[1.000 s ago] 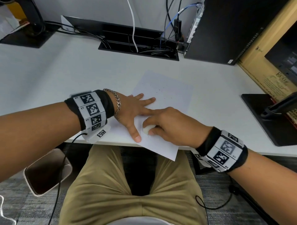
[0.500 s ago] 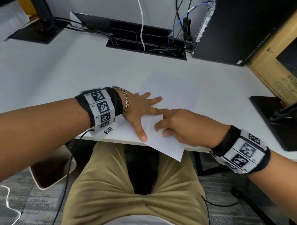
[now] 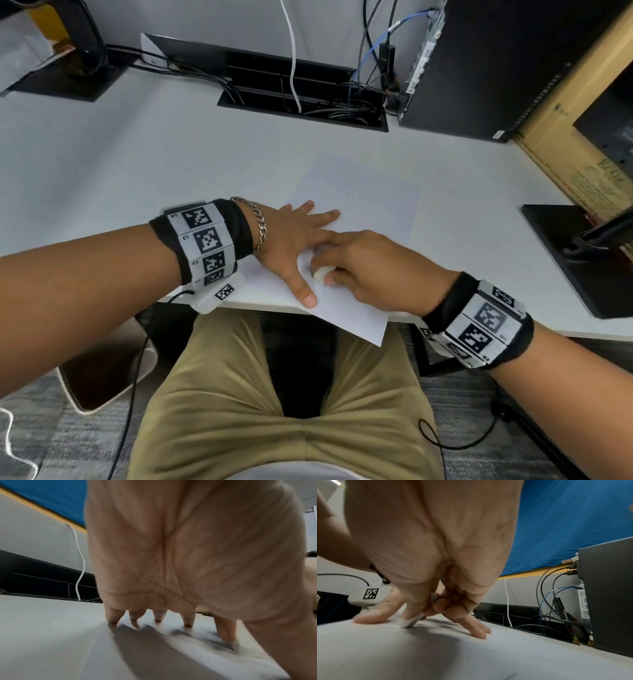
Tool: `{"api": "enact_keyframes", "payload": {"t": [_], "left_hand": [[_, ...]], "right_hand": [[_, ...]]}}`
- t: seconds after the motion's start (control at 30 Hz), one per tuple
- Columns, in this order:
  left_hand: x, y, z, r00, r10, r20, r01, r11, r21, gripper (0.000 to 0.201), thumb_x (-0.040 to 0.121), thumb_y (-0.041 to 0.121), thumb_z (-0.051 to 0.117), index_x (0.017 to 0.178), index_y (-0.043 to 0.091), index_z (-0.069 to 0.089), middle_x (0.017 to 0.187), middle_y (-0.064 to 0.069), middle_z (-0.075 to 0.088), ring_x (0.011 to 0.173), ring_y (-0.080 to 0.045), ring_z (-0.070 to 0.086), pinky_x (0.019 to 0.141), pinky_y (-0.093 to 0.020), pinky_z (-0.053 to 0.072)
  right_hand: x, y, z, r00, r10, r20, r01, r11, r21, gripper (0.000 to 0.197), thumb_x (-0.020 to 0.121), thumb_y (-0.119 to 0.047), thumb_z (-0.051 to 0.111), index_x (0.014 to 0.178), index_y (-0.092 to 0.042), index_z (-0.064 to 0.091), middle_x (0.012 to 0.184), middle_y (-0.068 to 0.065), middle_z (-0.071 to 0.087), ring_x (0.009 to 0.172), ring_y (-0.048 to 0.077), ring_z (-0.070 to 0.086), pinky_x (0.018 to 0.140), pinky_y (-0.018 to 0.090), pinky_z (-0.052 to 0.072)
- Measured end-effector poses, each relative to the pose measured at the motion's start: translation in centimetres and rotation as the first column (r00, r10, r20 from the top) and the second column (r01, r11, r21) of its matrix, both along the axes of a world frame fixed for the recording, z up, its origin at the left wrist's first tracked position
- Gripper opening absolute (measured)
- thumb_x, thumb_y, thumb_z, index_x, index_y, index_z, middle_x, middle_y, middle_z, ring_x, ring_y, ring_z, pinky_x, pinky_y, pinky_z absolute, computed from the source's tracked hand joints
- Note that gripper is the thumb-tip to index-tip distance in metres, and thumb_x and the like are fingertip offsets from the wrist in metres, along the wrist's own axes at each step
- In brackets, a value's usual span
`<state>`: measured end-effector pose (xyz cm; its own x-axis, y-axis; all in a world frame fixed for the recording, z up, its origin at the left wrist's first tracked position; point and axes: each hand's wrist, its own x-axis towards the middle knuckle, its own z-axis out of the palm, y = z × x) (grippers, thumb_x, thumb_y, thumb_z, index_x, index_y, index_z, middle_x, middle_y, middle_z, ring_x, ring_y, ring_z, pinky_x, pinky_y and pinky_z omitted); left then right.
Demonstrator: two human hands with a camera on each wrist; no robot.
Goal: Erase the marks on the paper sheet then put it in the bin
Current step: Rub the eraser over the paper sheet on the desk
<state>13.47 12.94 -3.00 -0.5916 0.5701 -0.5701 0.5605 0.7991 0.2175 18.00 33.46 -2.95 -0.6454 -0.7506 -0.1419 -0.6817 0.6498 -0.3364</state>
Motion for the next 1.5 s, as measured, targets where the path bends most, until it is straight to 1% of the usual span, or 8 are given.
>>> {"api": "enact_keyframes", "payload": {"t": [0.17, 0.43, 0.63, 0.87, 1.0, 1.17, 1.33, 1.5], "left_hand": [[0.0, 0.0, 0.1, 1.000, -0.006, -0.017, 0.005, 0.999, -0.051, 0.129, 0.067, 0.087, 0.072, 0.159, 0.057, -0.014, 0.168, 0.015, -0.031, 0.156, -0.030, -0.028, 0.127, -0.062, -0.007], [0.5, 1.1, 0.0, 0.997, -0.011, -0.073, 0.001, 0.991, -0.133, 0.147, 0.066, 0.095, 0.062, 0.162, 0.027, -0.026, 0.168, 0.006, -0.034, 0.157, -0.028, -0.027, 0.129, -0.054, -0.008], [0.4, 0.9, -0.5, 0.999, 0.012, -0.052, -0.019, 0.989, -0.146, 0.150, 0.060, 0.096, 0.066, 0.158, 0.037, -0.031, 0.165, 0.010, -0.039, 0.156, -0.030, -0.028, 0.128, -0.059, -0.006], [0.1, 0.5, -1.1, 0.997, 0.036, -0.064, -0.043, 0.993, -0.107, 0.149, 0.054, 0.101, 0.062, 0.159, 0.043, -0.027, 0.166, 0.016, -0.036, 0.157, -0.027, -0.025, 0.128, -0.058, -0.006], [0.1, 0.7, -1.1, 0.997, 0.030, -0.071, -0.039, 0.991, -0.128, 0.150, 0.056, 0.100, 0.062, 0.157, 0.040, -0.032, 0.165, 0.015, -0.037, 0.157, -0.029, -0.026, 0.128, -0.059, -0.006], [0.2, 0.7, -0.9, 0.997, 0.034, -0.064, -0.042, 0.992, -0.119, 0.149, 0.056, 0.099, 0.064, 0.159, 0.041, -0.027, 0.166, 0.014, -0.035, 0.157, -0.030, -0.025, 0.127, -0.060, -0.005], [0.2, 0.8, -0.9, 0.997, 0.029, -0.068, -0.039, 0.987, -0.153, 0.151, 0.055, 0.101, 0.061, 0.157, 0.039, -0.032, 0.165, 0.014, -0.038, 0.157, -0.030, -0.026, 0.128, -0.059, -0.005], [0.2, 0.7, -0.8, 0.998, 0.039, -0.050, -0.045, 0.990, -0.133, 0.149, 0.056, 0.098, 0.065, 0.158, 0.042, -0.028, 0.165, 0.014, -0.037, 0.157, -0.030, -0.026, 0.127, -0.061, -0.006]], "right_hand": [[0.6, 1.8, 0.9, 0.998, -0.040, 0.045, 0.037, 0.997, 0.065, 0.022, 0.099, -0.031, 0.063, 0.120, -0.036, 0.070, 0.099, -0.014, 0.053, 0.092, 0.008, 0.052, 0.086, 0.029, 0.047], [1.0, 3.6, 0.4, 0.978, -0.209, -0.021, 0.210, 0.976, 0.058, 0.027, 0.099, -0.038, 0.062, 0.126, -0.039, 0.067, 0.094, -0.018, 0.049, 0.093, 0.007, 0.048, 0.084, 0.027, 0.042], [0.3, 2.2, 0.8, 0.985, -0.166, -0.040, 0.169, 0.982, 0.079, 0.030, 0.099, -0.040, 0.063, 0.128, -0.034, 0.068, 0.088, -0.019, 0.045, 0.091, 0.007, 0.047, 0.082, 0.027, 0.042], [-1.2, 0.4, 1.2, 0.983, -0.160, -0.089, 0.167, 0.984, 0.070, 0.031, 0.101, -0.032, 0.062, 0.131, -0.026, 0.067, 0.107, -0.010, 0.060, 0.110, 0.017, 0.057, 0.083, 0.025, 0.036], [-0.7, 0.7, 1.5, 0.998, -0.060, -0.004, 0.060, 0.987, 0.147, 0.028, 0.099, -0.035, 0.063, 0.126, -0.031, 0.070, 0.092, -0.013, 0.051, 0.099, 0.015, 0.055, 0.084, 0.028, 0.043], [-2.0, 0.5, 1.4, 0.985, -0.118, -0.125, 0.130, 0.987, 0.091, 0.028, 0.100, -0.032, 0.061, 0.127, -0.026, 0.068, 0.114, -0.002, 0.064, 0.109, 0.021, 0.059, 0.081, 0.026, 0.036], [-0.3, 0.8, 1.8, 0.994, 0.029, -0.102, -0.008, 0.979, 0.204, 0.028, 0.101, -0.036, 0.057, 0.124, -0.027, 0.070, 0.097, -0.005, 0.056, 0.098, 0.021, 0.060, 0.077, 0.030, 0.044], [-2.1, 0.5, 1.7, 0.988, -0.044, -0.146, 0.056, 0.995, 0.084, 0.032, 0.099, -0.031, 0.062, 0.129, -0.021, 0.068, 0.111, -0.001, 0.067, 0.106, 0.023, 0.063, 0.083, 0.027, 0.040]]}}
